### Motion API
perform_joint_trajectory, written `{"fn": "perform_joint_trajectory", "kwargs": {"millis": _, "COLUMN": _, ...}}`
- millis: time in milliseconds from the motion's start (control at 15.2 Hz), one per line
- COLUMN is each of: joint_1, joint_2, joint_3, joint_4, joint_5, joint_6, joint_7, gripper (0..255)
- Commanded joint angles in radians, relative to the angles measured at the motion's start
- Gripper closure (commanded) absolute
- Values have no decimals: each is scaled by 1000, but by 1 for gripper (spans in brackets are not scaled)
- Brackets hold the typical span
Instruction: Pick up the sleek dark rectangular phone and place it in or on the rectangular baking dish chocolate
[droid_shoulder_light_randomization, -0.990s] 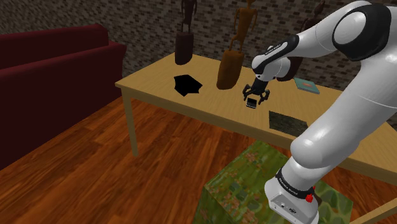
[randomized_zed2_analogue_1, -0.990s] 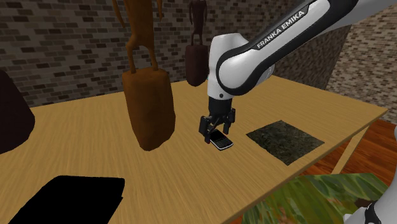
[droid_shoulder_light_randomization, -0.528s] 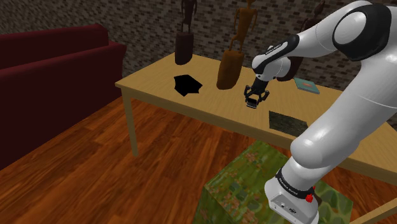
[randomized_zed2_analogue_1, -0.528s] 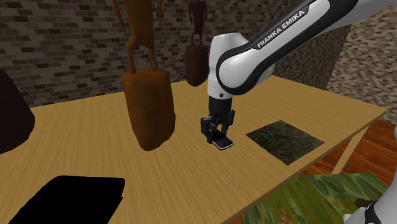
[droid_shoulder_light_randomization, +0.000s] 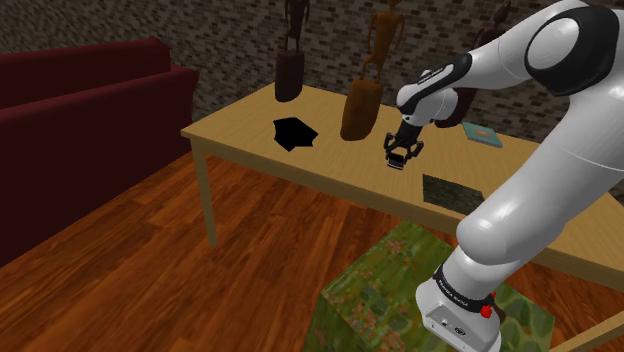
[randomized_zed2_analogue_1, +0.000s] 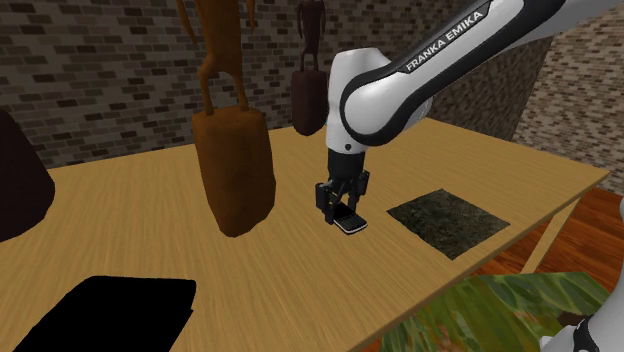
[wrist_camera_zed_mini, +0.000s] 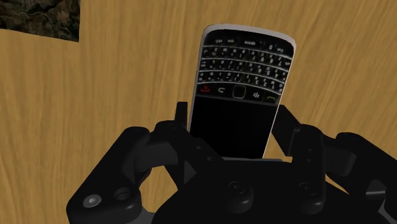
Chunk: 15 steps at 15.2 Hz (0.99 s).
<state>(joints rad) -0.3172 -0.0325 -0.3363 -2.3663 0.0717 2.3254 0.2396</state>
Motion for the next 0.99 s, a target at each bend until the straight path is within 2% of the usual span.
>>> {"fn": "perform_joint_trajectory", "kwargs": {"millis": 0, "joint_1": -1, "joint_2": -17, "joint_3": 0, "joint_4": 9, "joint_5": -9, "joint_6": -25, "joint_7": 7, "gripper": 255}}
{"fn": "perform_joint_trajectory", "kwargs": {"millis": 924, "joint_1": -4, "joint_2": -121, "joint_3": 10, "joint_4": 103, "joint_5": -55, "joint_6": -216, "joint_7": 50, "gripper": 255}}
